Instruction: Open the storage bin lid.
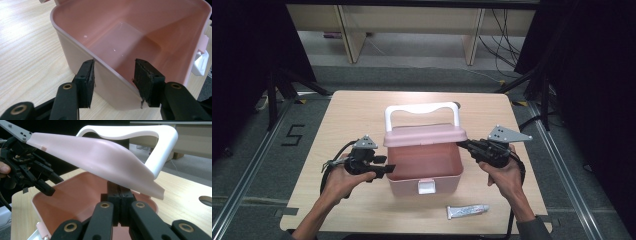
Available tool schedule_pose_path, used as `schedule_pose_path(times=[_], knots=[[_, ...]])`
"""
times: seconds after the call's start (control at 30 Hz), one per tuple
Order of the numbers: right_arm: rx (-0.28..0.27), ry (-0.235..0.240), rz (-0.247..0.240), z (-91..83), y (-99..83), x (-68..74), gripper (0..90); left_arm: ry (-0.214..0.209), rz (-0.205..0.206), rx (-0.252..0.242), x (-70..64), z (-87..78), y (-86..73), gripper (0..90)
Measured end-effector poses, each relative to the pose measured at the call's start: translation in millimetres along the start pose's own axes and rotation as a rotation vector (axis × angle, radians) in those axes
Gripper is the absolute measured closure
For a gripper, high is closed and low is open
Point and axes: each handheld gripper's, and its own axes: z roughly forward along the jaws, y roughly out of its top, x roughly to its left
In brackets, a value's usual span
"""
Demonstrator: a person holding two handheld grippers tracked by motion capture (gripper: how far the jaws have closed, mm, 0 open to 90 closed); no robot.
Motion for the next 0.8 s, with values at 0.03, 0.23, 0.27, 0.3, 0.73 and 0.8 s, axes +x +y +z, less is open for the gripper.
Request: schedule_pose_path(times=[0.03, 0.23, 0.27, 0.3, 0.73, 0.8], knots=[[-0.011, -0.004, 0.004, 0.7, 0.8, -0.2, 90.0, 0.008, 0.002, -0.007, -0.8, 0.3, -0.6, 51.3], [-0.017, -0.006, 0.005, 2.9, 7.5, -5.2, 90.0, 0.005, -0.008, -0.016, -1.6, 0.6, -2.8, 52.3], [-0.026, -0.02, -0.009, 3.4, 8.7, -6.4, 90.0, 0.006, -0.007, -0.016, -1.9, 0.6, -2.8, 52.3], [-0.018, -0.019, 0.005, 3.3, 10.0, -5.9, 90.0, 0.01, -0.004, -0.013, -2.2, 0.5, -2.6, 52.4], [-0.014, -0.03, 0.004, 6.9, 25.8, -17.6, 90.0, 0.005, 0.001, -0.012, -0.3, 1.5, -0.9, 56.5], [-0.017, -0.033, 0.002, 8.0, 27.5, -20.1, 90.0, 0.014, 0.003, -0.01, -0.9, 1.3, -0.5, 57.1]])
